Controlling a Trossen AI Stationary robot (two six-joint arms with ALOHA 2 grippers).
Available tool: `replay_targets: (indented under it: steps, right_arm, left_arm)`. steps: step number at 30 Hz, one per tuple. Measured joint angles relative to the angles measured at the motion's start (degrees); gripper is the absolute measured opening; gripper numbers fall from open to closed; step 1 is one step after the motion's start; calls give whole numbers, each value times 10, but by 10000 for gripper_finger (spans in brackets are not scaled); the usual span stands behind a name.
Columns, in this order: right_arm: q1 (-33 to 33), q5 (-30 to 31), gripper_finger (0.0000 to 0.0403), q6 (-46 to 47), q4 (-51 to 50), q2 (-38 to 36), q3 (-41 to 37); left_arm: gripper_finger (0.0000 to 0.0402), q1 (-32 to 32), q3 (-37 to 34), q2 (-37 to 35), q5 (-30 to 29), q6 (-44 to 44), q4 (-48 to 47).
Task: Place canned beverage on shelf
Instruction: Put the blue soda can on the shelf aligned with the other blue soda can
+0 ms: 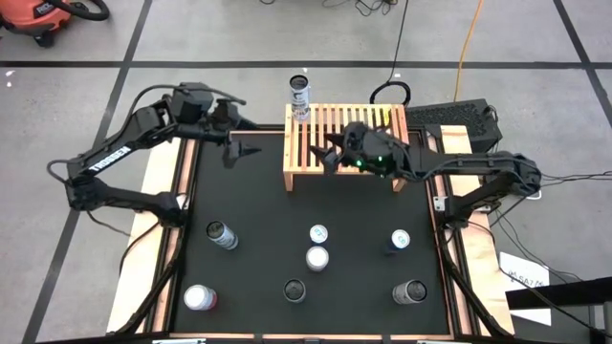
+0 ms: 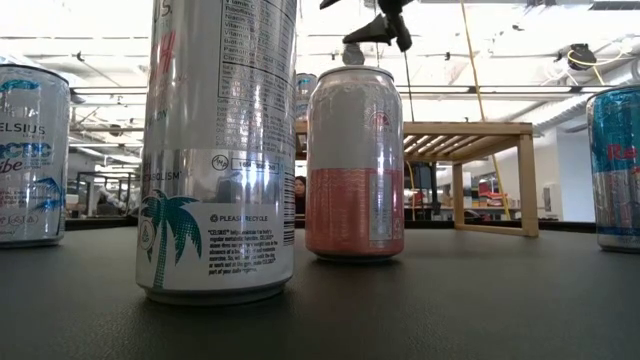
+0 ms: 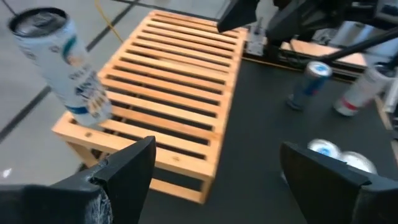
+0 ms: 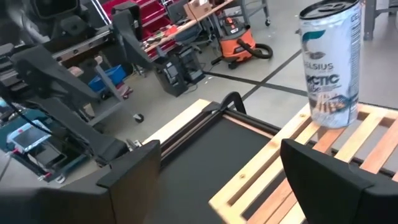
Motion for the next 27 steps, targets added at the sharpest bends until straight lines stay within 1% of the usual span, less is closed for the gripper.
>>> replay_targets:
  steps: [2, 6, 10, 12, 14, 16, 20, 27]
  right_arm:
    - [18, 17, 320, 8, 1, 0, 0]
    - [42, 19, 320, 8, 1, 0, 0]
    - [59, 16, 320, -3, -1, -1, 0]
    - [70, 14, 320, -3, -17, -4, 4]
    - [84, 14, 320, -4, -34, -8, 13]
    - [104, 13, 320, -4, -72, -18, 19]
    - [148, 15, 320, 5, -139, -27, 34]
    - [220, 15, 320, 12, -166, -34, 39]
  left_arm:
    - [340, -17, -1, -13, -5, -25, -3]
    - [340, -65, -24, -44, -33, -71, 5]
    - [340, -118, -45, -60, -89, -118, 11]
    - [340, -144, -56, -65, -115, -152, 12]
    - [340, -173, -65, -65, -133, -186, 13]
    - [340, -206, -68, -62, -150, -222, 11]
    - [340, -287, -67, -56, -194, -282, 10]
    - [340, -414, -67, -35, -268, -415, -3]
